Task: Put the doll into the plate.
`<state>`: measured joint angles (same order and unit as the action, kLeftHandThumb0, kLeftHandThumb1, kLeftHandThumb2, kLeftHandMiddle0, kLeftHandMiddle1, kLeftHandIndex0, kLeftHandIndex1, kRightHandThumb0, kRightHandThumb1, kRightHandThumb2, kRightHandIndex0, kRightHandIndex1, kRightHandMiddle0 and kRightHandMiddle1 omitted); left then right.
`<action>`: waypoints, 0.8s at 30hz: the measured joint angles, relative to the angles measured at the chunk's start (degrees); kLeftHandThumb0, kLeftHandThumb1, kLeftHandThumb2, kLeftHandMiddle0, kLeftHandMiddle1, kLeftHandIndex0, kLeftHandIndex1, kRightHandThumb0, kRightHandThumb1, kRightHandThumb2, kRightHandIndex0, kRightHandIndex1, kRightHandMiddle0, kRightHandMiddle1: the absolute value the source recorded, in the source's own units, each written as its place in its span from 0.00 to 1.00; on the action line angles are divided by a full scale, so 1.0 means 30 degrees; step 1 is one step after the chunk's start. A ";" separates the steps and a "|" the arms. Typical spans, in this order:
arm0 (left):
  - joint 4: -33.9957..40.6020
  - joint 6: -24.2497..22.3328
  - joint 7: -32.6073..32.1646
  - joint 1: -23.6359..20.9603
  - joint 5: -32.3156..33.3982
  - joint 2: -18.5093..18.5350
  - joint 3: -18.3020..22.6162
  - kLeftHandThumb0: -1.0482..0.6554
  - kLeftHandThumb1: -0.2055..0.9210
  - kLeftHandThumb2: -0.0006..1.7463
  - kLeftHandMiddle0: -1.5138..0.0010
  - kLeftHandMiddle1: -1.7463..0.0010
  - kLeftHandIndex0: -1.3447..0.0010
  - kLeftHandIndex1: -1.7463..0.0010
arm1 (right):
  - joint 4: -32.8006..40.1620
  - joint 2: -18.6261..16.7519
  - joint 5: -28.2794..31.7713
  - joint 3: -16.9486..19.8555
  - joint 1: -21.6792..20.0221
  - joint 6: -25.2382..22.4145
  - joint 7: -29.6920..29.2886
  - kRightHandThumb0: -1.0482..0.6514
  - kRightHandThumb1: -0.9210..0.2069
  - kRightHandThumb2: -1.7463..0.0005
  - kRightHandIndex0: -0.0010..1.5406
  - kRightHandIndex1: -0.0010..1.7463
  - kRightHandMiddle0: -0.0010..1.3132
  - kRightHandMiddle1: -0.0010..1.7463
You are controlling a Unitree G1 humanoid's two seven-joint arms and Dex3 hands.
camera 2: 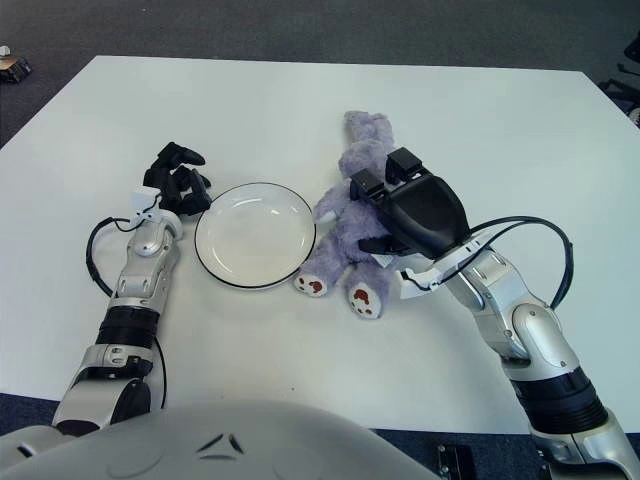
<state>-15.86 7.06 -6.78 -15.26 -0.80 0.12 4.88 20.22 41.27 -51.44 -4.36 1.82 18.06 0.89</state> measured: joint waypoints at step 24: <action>0.0145 -0.0005 -0.0068 0.0111 -0.0109 0.0040 -0.0102 0.61 0.41 0.80 0.64 0.00 0.60 0.00 | -0.3728 -0.0057 0.5733 0.0080 -0.1450 0.2848 0.0446 0.62 0.78 0.10 0.56 0.91 0.46 1.00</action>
<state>-15.43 7.05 -6.98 -14.92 -1.13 0.24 4.57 9.04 41.10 -34.24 -4.12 -2.53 26.60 2.23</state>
